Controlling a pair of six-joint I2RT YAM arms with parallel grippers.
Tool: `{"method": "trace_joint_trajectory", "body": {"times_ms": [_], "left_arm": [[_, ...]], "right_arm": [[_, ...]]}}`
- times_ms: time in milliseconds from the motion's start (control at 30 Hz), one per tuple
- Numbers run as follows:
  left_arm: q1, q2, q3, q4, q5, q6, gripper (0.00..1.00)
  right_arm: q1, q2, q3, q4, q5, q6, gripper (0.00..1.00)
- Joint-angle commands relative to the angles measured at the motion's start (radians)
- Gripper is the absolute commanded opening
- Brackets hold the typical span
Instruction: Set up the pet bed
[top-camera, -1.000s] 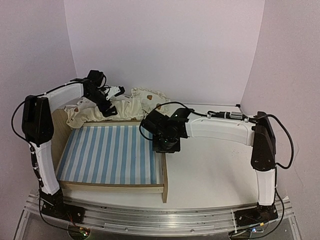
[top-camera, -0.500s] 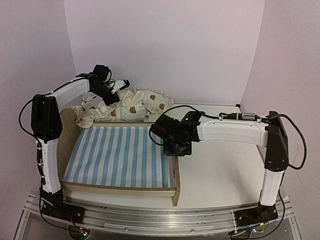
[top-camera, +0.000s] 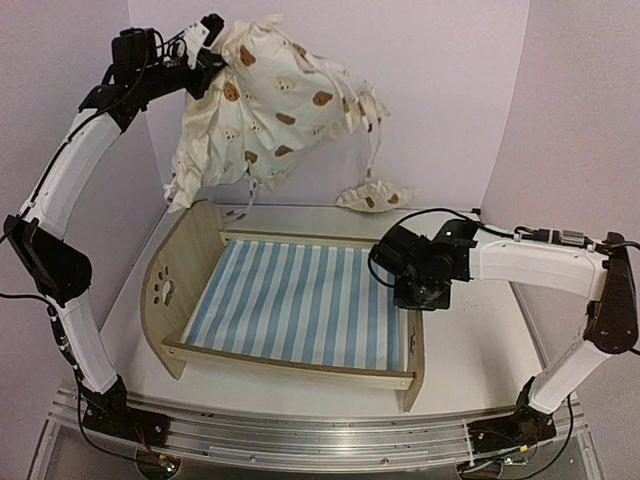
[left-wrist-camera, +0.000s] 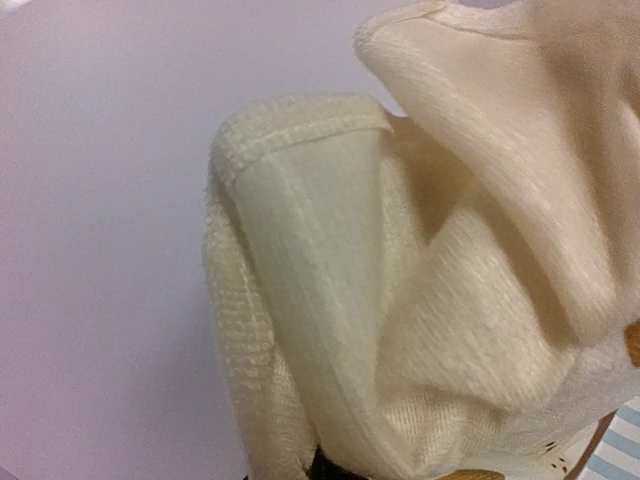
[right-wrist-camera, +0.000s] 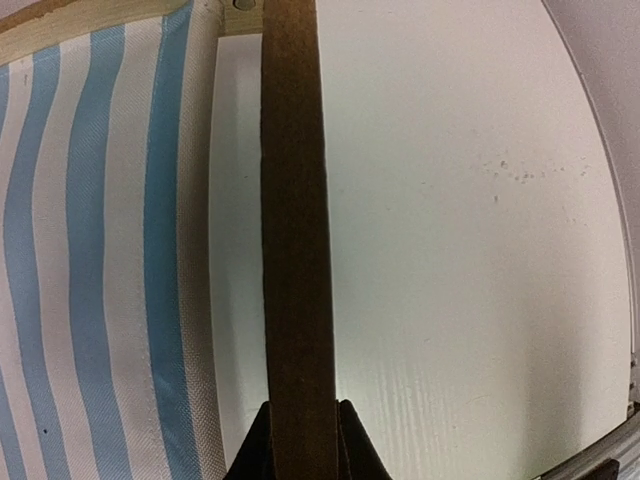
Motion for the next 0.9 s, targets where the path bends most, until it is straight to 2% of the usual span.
{"method": "trace_joint_trajectory", "body": {"times_ms": [0, 267, 367, 467, 667, 700, 800, 867], "left_arm": [[-0.004, -0.078, 0.103, 0.170, 0.120, -0.089, 0.00], [-0.015, -0.123, 0.004, 0.156, 0.244, -0.229, 0.00], [-0.031, -0.139, -0.032, 0.132, 0.270, -0.269, 0.00], [-0.057, -0.166, -0.067, 0.111, 0.297, -0.280, 0.00], [-0.066, -0.194, -0.115, 0.086, 0.304, -0.296, 0.00], [-0.067, -0.199, -0.132, 0.088, 0.301, -0.295, 0.00], [-0.073, -0.210, -0.170, 0.087, 0.279, -0.300, 0.00], [-0.078, -0.224, -0.189, 0.083, 0.263, -0.297, 0.00]], "right_arm": [[-0.111, -0.096, 0.000, -0.002, 0.198, 0.050, 0.01], [-0.166, -0.031, 0.103, 0.012, 0.196, -0.059, 0.00], [-0.171, 0.005, 0.137, 0.069, 0.132, -0.195, 0.00], [-0.186, 0.038, 0.180, 0.085, 0.063, -0.326, 0.05], [-0.196, -0.001, 0.154, 0.087, 0.019, -0.373, 0.26], [-0.196, -0.009, 0.145, 0.087, 0.011, -0.380, 0.32], [-0.196, -0.028, 0.133, 0.088, -0.032, -0.425, 0.57], [-0.197, -0.039, 0.146, 0.089, -0.057, -0.472, 0.67]]}}
